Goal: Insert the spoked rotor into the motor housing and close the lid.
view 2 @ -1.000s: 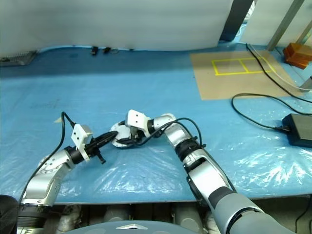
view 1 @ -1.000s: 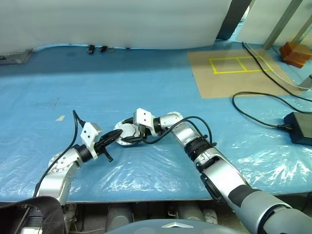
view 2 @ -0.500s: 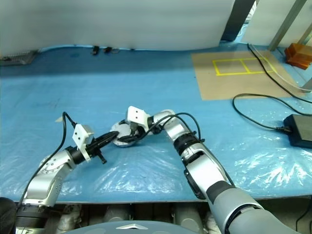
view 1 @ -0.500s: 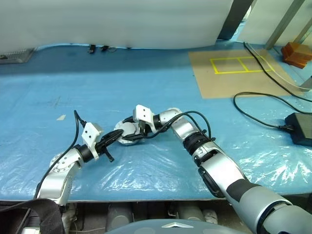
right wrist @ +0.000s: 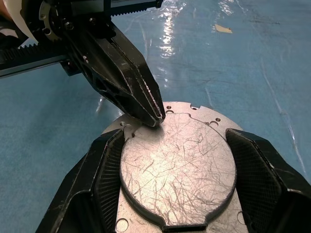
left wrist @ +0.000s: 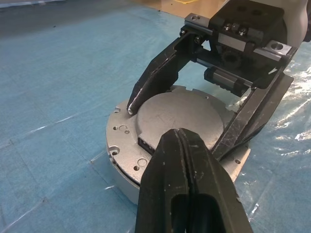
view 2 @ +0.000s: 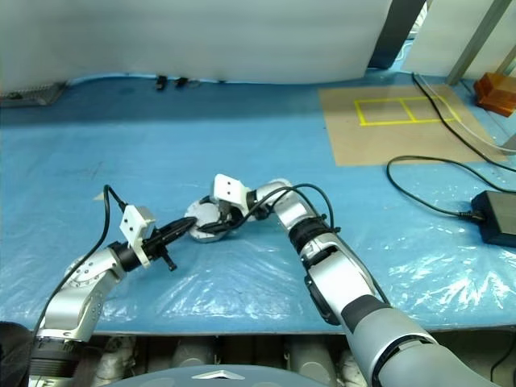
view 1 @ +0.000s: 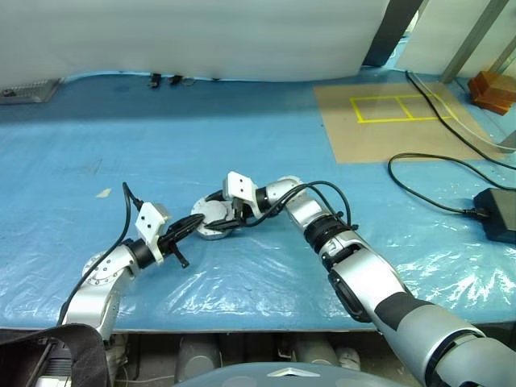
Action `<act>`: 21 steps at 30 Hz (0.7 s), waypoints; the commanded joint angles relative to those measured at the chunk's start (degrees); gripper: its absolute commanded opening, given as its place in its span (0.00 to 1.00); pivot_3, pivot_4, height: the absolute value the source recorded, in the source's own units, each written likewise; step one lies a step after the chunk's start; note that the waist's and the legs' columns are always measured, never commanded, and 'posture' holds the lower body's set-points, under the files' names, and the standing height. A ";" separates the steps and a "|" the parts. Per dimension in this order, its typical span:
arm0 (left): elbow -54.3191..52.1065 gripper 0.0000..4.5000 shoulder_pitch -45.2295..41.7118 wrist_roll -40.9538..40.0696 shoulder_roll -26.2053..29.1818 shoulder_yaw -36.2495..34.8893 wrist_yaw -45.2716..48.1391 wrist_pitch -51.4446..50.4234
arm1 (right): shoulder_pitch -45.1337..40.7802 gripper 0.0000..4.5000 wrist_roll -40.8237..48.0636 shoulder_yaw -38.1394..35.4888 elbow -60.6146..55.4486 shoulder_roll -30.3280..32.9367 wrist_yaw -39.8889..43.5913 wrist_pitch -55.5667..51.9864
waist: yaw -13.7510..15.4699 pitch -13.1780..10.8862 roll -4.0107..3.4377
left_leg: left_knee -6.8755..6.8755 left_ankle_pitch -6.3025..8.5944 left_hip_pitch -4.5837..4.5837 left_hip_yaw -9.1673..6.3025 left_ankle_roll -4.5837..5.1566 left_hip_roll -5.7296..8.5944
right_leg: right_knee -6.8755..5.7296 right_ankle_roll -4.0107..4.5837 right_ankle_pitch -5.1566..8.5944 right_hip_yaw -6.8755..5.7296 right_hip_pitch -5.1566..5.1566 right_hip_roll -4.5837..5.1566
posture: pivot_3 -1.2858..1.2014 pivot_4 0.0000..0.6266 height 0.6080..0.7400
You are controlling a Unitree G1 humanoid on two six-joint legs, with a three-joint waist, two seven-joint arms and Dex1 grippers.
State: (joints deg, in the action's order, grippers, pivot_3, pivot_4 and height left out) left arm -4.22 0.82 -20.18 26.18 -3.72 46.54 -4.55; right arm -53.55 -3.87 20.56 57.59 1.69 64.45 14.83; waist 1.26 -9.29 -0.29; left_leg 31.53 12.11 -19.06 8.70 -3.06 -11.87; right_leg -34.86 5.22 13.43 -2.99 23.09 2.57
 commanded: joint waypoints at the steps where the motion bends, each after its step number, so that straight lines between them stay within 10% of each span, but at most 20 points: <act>1: -2.11 0.00 0.15 -0.42 0.36 -0.50 -0.16 0.22 | 2.22 0.66 -5.67 2.91 4.37 2.24 -2.94 0.73 | 0.00 0.00 0.00 | 0.00 0.00 0.00 0.00 0.00 0.00 | 0.00 0.00 0.00 0.00 0.00 0.00 | 0.52 0.24 1.00; 21: 4.32 0.00 -6.46 10.22 2.19 7.87 -2.11 -2.74 | 4.31 0.66 -4.52 2.69 1.25 1.31 -1.46 -1.85 | 0.05 0.23 -0.25 | 0.00 0.00 0.13 -0.02 0.01 0.01 | -0.03 0.00 0.00 0.00 -0.13 0.03 | 0.52 0.24 1.00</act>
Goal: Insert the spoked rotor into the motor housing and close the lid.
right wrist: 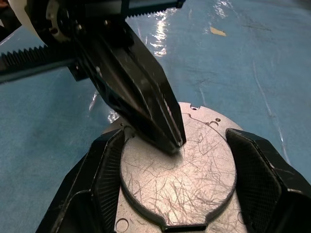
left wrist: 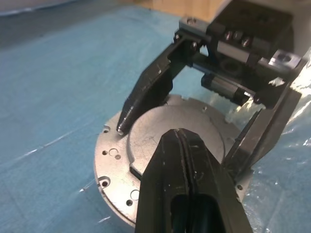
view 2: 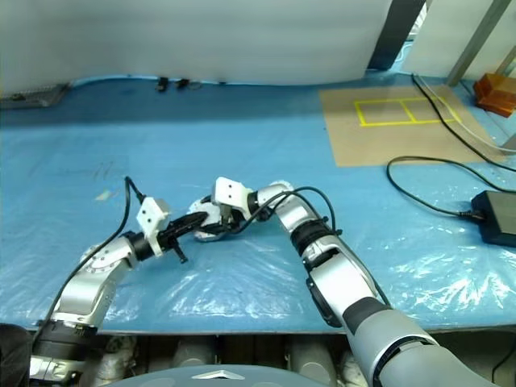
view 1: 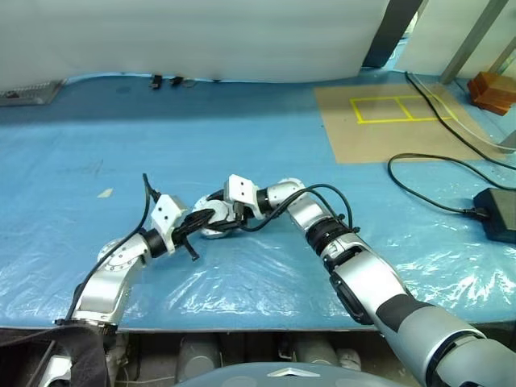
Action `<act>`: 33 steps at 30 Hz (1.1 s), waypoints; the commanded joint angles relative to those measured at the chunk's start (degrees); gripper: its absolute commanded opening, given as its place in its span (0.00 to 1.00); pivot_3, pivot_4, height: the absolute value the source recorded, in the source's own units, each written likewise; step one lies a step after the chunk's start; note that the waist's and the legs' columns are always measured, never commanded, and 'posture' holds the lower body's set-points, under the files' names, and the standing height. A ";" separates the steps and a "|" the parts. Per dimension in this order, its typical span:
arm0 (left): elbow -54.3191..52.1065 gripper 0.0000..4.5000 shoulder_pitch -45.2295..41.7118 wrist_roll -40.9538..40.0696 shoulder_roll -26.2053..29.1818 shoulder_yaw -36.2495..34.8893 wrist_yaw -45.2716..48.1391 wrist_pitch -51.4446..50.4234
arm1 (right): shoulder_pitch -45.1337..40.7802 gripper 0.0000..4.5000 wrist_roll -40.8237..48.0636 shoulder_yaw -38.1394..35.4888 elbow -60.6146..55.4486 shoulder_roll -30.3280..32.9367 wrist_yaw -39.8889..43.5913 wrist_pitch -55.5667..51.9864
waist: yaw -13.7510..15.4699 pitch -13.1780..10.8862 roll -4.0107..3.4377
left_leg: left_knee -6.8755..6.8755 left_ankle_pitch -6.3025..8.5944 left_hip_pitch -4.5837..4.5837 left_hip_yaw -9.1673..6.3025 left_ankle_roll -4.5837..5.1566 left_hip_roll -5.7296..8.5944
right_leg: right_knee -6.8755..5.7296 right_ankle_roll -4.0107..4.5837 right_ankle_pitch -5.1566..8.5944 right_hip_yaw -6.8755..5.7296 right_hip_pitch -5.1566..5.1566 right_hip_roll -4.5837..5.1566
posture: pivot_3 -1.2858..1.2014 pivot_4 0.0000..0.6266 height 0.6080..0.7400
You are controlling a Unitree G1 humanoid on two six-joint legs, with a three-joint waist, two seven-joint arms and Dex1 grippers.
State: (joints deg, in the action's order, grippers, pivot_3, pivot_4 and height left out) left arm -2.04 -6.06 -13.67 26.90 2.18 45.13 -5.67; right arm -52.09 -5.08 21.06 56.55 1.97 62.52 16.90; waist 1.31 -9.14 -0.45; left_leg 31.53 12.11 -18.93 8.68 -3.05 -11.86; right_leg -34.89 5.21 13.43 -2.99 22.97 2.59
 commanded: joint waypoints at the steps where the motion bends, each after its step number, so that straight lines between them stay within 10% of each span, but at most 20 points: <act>1: 2.35 0.00 0.39 4.22 1.64 2.27 -0.96 -1.87 | 2.97 0.66 -2.70 1.92 1.30 0.96 1.25 -4.68 | -0.03 0.14 -0.21 | 0.00 0.00 0.00 0.00 0.00 0.00 | 0.02 0.00 0.00 0.00 -0.01 0.00 | 0.52 0.24 1.00; 8: 2.83 0.00 0.65 5.23 2.32 2.93 -1.37 -2.03 | 4.97 0.99 0.65 0.75 -8.09 1.80 5.90 -9.30 | 0.27 0.23 -0.35 | -0.09 0.01 -0.14 0.01 0.01 0.06 | 0.15 -0.10 0.08 0.00 0.02 0.05 | 0.52 0.24 1.00; 24: 2.92 0.00 0.19 3.30 1.82 2.53 -0.36 -2.51 | 6.58 0.99 4.36 -9.32 -9.61 4.93 -7.36 -2.35 | 0.32 0.18 -0.30 | -0.15 0.00 -0.28 0.01 0.01 0.08 | 0.14 -0.10 0.09 -0.01 0.21 0.05 | 0.52 0.24 1.00; 33: 3.29 0.00 0.69 2.67 1.48 1.29 -1.32 -2.26 | 11.23 0.99 16.90 -11.03 -20.42 9.24 7.24 -47.35 | 0.86 0.18 -0.30 | -0.16 -0.01 -0.25 0.01 0.03 0.07 | 0.16 -0.10 0.09 -0.02 0.15 0.03 | 0.52 0.24 1.00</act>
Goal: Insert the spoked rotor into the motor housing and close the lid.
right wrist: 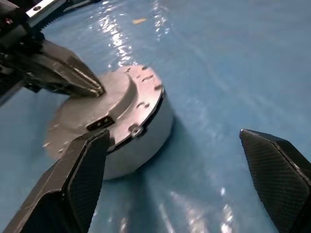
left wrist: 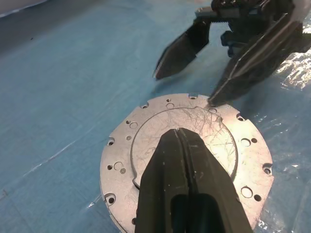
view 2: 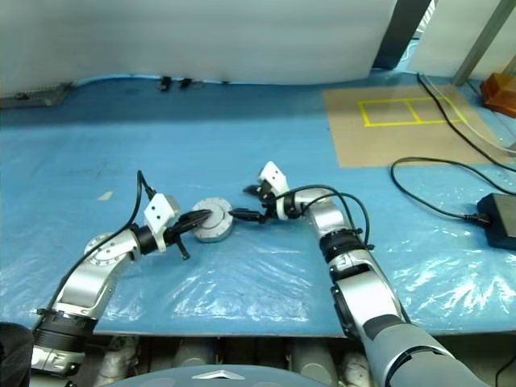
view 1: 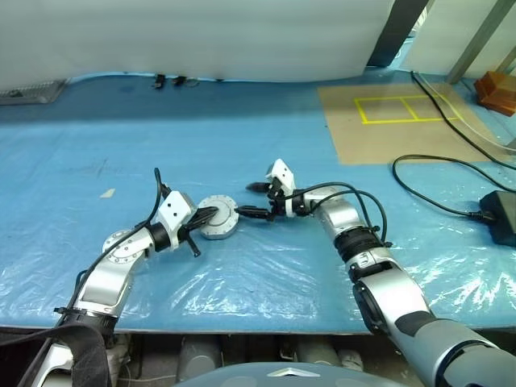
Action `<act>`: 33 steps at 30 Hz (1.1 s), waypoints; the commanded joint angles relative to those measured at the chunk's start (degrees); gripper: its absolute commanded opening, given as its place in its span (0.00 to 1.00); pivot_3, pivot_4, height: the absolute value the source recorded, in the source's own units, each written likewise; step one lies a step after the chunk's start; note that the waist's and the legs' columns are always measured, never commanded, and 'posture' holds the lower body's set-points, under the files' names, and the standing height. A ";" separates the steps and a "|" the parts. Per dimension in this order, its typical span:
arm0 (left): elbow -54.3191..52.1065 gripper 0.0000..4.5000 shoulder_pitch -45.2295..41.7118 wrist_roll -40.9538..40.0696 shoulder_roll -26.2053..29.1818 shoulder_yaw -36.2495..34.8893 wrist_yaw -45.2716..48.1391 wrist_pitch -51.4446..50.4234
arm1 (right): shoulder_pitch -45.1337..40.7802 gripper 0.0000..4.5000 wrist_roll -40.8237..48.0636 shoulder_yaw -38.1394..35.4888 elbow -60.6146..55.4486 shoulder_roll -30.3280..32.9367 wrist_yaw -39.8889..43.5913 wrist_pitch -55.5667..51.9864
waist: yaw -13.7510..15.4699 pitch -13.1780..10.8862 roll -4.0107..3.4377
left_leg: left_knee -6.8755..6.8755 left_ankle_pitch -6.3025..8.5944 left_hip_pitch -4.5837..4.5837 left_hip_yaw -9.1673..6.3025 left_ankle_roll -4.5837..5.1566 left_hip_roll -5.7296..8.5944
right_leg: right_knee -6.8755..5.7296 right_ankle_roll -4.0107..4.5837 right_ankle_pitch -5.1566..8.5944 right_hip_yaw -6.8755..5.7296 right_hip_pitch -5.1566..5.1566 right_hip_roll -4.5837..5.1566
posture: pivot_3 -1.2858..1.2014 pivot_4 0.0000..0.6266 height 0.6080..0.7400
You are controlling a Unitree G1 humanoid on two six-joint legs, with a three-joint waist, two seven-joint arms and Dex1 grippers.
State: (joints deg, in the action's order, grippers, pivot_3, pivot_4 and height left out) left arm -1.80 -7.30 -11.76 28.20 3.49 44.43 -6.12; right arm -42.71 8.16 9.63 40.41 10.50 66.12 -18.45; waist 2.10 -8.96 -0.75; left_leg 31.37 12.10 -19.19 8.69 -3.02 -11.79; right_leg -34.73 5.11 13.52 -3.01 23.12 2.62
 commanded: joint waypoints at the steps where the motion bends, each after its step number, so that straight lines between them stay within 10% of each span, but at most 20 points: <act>1: 3.16 0.00 1.92 0.68 0.23 -0.25 -0.69 -1.73 | 2.25 0.99 4.02 1.00 -5.44 1.35 4.25 -15.21 | 0.05 -0.01 -0.01 | -0.01 0.00 0.00 0.00 0.00 0.00 | 0.02 0.00 0.00 0.00 0.00 0.00 | 0.52 0.24 1.00; 8: 3.41 0.00 2.10 0.57 0.81 -1.46 -0.75 -1.31 | 1.00 0.99 9.96 -1.94 -8.51 -0.73 -1.19 -37.76 | 0.09 0.00 0.00 | -0.02 0.00 0.09 0.00 -0.02 -0.01 | 0.01 -0.02 0.01 -0.02 -0.01 -0.02 | 0.52 0.24 1.00; 21: 3.68 0.00 1.19 0.57 0.77 -1.57 -0.23 -1.15 | 0.98 0.99 17.22 -12.89 -10.38 -14.12 -19.84 -42.49 | -0.21 0.00 0.00 | -0.12 -0.14 0.13 0.00 -0.29 -0.02 | 0.02 -0.06 0.03 -0.02 0.03 -0.03 | 0.52 0.24 1.00; 33: 4.62 0.00 0.31 0.89 0.77 -1.57 0.32 -0.79 | -0.33 0.31 25.10 -22.12 -11.84 -15.06 -22.35 -51.88 | 0.40 -0.07 0.07 | -0.18 -0.19 -0.28 -0.03 -0.38 -0.01 | 0.06 -0.06 0.04 -0.04 0.41 -0.06 | 0.52 0.24 1.00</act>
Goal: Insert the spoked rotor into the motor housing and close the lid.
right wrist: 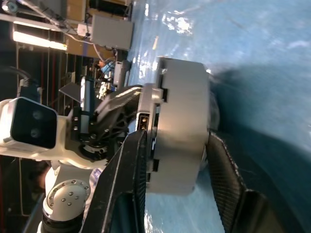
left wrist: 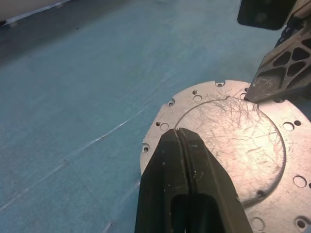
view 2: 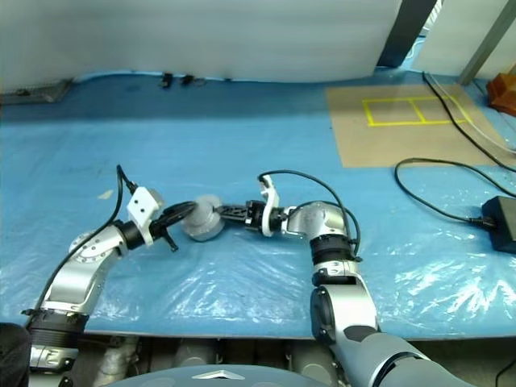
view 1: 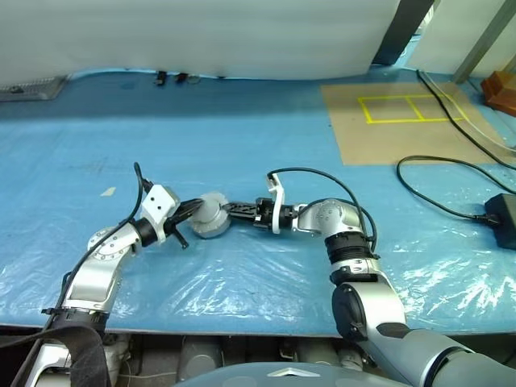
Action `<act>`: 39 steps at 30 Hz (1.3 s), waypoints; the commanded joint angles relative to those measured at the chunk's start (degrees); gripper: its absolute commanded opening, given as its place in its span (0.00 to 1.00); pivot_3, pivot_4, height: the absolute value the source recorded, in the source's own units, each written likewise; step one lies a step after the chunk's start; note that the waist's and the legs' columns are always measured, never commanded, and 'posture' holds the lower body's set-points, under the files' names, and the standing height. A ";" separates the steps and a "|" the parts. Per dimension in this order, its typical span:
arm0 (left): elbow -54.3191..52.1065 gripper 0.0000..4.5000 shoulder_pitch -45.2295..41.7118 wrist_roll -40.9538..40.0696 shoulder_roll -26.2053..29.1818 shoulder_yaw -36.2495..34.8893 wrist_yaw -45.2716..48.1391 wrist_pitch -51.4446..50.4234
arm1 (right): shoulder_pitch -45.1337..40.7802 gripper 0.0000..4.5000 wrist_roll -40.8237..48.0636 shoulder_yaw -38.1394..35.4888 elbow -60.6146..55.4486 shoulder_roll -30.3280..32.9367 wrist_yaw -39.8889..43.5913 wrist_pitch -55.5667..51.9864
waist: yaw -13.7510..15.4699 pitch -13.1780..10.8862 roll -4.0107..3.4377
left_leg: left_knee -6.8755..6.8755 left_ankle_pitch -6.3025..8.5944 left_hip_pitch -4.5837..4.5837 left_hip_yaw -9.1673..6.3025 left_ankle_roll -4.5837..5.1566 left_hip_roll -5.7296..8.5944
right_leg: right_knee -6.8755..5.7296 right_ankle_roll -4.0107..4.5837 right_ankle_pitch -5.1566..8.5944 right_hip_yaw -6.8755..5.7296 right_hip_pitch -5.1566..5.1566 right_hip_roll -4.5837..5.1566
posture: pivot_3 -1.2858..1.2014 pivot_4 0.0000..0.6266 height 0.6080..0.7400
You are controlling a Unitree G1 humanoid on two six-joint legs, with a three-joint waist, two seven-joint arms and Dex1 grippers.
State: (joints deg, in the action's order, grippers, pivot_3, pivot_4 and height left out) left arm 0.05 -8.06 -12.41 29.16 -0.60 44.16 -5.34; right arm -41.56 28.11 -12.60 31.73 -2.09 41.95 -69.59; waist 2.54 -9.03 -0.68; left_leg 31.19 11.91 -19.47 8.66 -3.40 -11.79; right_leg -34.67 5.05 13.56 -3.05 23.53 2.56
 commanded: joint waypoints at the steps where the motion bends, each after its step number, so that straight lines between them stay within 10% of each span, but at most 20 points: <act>1: 2.84 0.00 0.98 1.54 -0.23 2.52 0.59 -1.51 | -1.18 0.31 4.56 0.48 -3.16 -2.53 1.29 -0.56 | -0.08 0.00 0.00 | 0.01 0.00 -0.17 0.00 0.00 0.00 | -0.01 0.00 0.00 0.00 0.04 0.00 | 0.52 0.24 1.00; 8: 2.71 0.00 -2.48 -7.02 -6.41 -6.68 -5.92 -2.20 | -0.18 0.31 1.75 3.62 -2.16 -1.81 -0.56 3.14 | -0.25 -0.03 0.05 | 0.08 0.00 -0.10 0.01 -0.01 -0.02 | -0.08 0.01 -0.01 0.00 0.04 -0.01 | 0.52 0.24 1.00; 19: -2.71 0.00 -0.78 -29.51 -12.07 -22.21 -11.21 -13.29 | -4.68 0.31 13.77 -13.29 -1.36 -6.77 -8.00 11.18 | 0.11 -0.30 0.50 | 0.27 -0.15 -0.75 -0.06 0.09 0.00 | -0.15 -0.13 -0.26 -0.05 0.69 -0.25 | 0.52 0.24 1.00; 33: -6.55 0.98 -0.20 -41.36 -25.33 -20.35 -19.58 -19.73 | -5.84 0.31 18.89 -14.66 0.29 -7.49 -12.67 18.89 | 0.16 -0.44 0.72 | 0.35 -0.04 -0.91 -0.06 -0.09 -0.04 | -0.17 -0.13 -0.26 -0.07 0.67 -0.26 | 0.52 0.24 1.00; 39: -7.46 0.99 -1.11 -46.02 -26.99 -19.21 -22.37 -24.44 | -6.20 0.31 22.36 -14.15 -0.65 -7.77 -12.00 17.34 | 0.13 -0.44 0.73 | 0.40 -0.09 -0.99 -0.08 -0.01 -0.03 | -0.17 -0.15 -0.27 -0.07 0.67 -0.27 | 0.52 0.24 1.00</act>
State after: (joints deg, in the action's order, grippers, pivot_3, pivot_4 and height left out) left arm -4.46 -8.77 -56.24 2.21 -20.48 21.85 -28.62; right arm -44.39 46.34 -26.77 33.56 -6.62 27.95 -51.66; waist 2.67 -9.47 0.04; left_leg 31.59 11.81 -20.46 8.58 -3.38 -11.82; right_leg -34.84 4.89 13.28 -3.11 24.21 2.30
